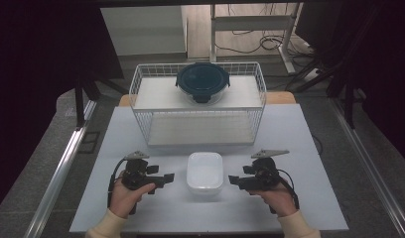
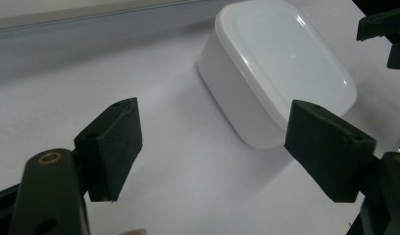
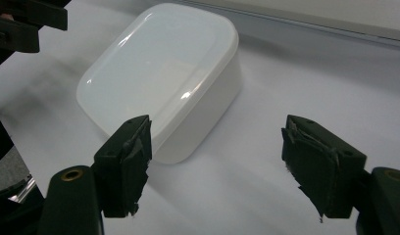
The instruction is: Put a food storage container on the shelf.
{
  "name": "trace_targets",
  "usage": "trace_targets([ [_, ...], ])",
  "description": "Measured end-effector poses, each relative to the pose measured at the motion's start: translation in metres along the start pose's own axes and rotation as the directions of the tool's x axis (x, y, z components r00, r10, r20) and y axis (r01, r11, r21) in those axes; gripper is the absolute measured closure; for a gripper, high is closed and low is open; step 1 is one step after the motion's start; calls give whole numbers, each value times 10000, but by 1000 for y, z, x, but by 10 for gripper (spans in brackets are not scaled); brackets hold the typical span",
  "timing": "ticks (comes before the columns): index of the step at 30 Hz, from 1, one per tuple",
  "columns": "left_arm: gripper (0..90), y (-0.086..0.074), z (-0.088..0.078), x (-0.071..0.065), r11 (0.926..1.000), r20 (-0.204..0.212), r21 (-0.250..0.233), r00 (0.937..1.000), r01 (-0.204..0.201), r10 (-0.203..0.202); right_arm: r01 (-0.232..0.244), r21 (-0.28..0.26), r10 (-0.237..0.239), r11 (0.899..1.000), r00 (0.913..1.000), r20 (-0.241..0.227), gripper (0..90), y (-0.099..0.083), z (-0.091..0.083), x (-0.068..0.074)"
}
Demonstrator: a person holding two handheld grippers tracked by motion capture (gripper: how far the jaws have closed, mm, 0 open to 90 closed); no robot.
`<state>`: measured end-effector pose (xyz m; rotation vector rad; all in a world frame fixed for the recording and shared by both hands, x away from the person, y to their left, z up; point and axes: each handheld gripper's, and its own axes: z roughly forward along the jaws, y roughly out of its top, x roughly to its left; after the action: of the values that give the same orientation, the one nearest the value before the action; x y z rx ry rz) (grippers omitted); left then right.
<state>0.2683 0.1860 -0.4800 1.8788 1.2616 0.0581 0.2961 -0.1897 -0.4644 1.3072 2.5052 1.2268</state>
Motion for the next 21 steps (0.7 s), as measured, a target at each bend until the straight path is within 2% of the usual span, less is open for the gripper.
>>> trace_targets([
  [6,213,7,1,-3,9995,293,-114,9991,295,-291,-275,-129,272,9995,9993,-253,268,5,1,2],
  [8,213,14,-3,-8,9991,463,-290,9985,321,-308,-331,-209,325,9992,9991,-254,270,8,0,2],
  [11,215,23,-4,-14,9986,509,-387,9981,366,-347,-757,-508,733,9958,9962,-478,282,15,-4,3],
  [13,224,28,0,-16,9989,695,-237,9968,403,-386,-935,-478,905,9945,9939,-630,285,18,-2,5],
  [17,277,33,17,-13,9967,1116,120,9904,805,-813,-1108,-383,1076,9931,9913,-756,297,22,7,7],
  [21,301,33,31,-5,9911,1397,295,9813,1299,-1327,-1564,-340,1524,9871,9835,-973,325,24,18,3],
])
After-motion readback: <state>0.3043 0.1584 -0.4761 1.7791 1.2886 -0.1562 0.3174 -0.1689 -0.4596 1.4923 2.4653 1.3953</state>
